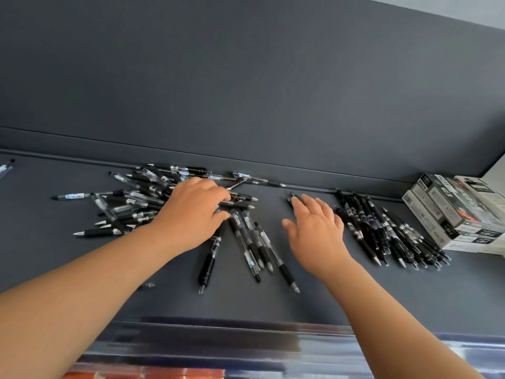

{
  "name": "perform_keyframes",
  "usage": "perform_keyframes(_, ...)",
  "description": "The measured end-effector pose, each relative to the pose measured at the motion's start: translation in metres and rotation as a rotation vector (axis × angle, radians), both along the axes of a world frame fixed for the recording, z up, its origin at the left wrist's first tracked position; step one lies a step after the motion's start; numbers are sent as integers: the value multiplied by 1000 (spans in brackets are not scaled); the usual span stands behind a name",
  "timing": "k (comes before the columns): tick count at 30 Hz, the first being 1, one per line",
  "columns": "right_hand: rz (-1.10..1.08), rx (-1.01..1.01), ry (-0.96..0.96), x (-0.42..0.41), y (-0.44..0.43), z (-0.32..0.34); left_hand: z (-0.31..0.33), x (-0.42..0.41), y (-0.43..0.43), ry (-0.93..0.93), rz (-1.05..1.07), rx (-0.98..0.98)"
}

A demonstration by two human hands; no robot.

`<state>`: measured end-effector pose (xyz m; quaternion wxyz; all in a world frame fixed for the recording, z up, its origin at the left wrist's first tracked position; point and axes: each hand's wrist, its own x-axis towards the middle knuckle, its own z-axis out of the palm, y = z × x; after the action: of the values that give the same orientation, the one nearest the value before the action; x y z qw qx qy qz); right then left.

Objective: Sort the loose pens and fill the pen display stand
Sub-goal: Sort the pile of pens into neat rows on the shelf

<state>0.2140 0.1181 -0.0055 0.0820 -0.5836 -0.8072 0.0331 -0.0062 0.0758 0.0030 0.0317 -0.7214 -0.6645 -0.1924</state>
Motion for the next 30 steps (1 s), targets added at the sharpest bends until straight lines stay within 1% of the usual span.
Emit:
perform_keyframes(2,102,-31,62,-15,-8,3,3,-1,-7,-14,8,7)
perform_keyframes(4,136,-63,105,-25,-13,3,6,-2,-15,-47,31,-33)
perform_keyframes(10,61,-243,175,-35,-19,-2,0,9,-35,-29,74,-279)
perform_keyframes(13,52,-278,234,-36,-17,-2,1,16,-38,-78,97,-386)
perform_keyframes(15,52,-293,256,-35,-16,-2,2,19,-39,-90,107,-419)
perform_keyframes(18,48,-303,278,-34,-16,-3,4,20,-37,-140,146,-425)
perform_keyframes(21,65,-243,293,-34,-18,-2,8,16,-38,-260,186,-434)
perform_keyframes(25,174,-118,346,-44,-22,6,20,-3,-39,-370,245,-406)
perform_keyframes(27,235,-95,373,-55,-24,11,27,-15,-41,-408,271,-386)
perform_keyframes(30,315,-103,375,-76,-25,12,35,-34,-47,-516,323,-333)
